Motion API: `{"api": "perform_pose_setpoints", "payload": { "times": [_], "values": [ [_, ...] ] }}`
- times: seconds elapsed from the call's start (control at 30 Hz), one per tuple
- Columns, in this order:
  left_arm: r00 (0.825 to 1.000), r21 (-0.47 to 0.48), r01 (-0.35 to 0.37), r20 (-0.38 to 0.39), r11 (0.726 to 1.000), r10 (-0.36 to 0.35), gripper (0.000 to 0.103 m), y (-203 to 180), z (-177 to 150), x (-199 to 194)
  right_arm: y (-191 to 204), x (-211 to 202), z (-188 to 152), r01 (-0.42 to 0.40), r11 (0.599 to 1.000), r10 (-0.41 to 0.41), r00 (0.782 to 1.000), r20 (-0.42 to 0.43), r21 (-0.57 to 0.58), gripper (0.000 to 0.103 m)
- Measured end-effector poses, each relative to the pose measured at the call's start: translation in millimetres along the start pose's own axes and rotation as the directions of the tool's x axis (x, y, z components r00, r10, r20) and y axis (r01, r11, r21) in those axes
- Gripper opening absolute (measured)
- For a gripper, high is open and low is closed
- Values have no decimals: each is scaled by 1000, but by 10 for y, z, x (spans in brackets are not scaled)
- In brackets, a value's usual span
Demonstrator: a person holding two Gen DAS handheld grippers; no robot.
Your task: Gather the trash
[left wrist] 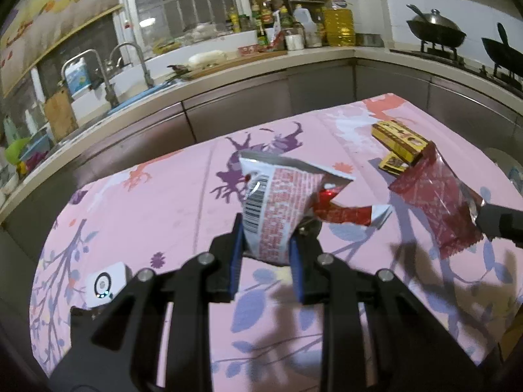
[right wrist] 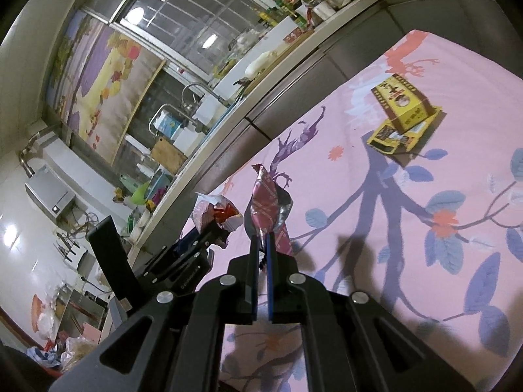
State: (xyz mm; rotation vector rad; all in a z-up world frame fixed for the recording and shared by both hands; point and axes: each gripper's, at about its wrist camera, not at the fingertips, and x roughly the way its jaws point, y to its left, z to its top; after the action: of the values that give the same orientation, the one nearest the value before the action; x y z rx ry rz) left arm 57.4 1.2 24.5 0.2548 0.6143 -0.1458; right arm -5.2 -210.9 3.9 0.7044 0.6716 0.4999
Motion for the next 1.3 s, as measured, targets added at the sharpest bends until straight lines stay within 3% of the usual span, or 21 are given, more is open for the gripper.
{"api": "perform_pose_setpoints", "payload": {
  "times": [0.43,0.93,1.2,1.3],
  "values": [
    [998,120,56,22,991,-59,24,-673,218,6,-407,-460,110,-1,998,-6,995,100,68,2],
    [985,266,144,53,953,-163,24,-1650,548,74,-989,-1033,229,25,987,-61,972,225,160,2],
    [972,333,199,50,922,-228,24,-2134,700,156,-1334,-1374,302,51,975,-116,946,304,215,2],
    [958,345,261,21,902,-285,24,-2368,798,209,-1503,-1543,329,83,967,-164,925,342,240,2]
  ]
}}
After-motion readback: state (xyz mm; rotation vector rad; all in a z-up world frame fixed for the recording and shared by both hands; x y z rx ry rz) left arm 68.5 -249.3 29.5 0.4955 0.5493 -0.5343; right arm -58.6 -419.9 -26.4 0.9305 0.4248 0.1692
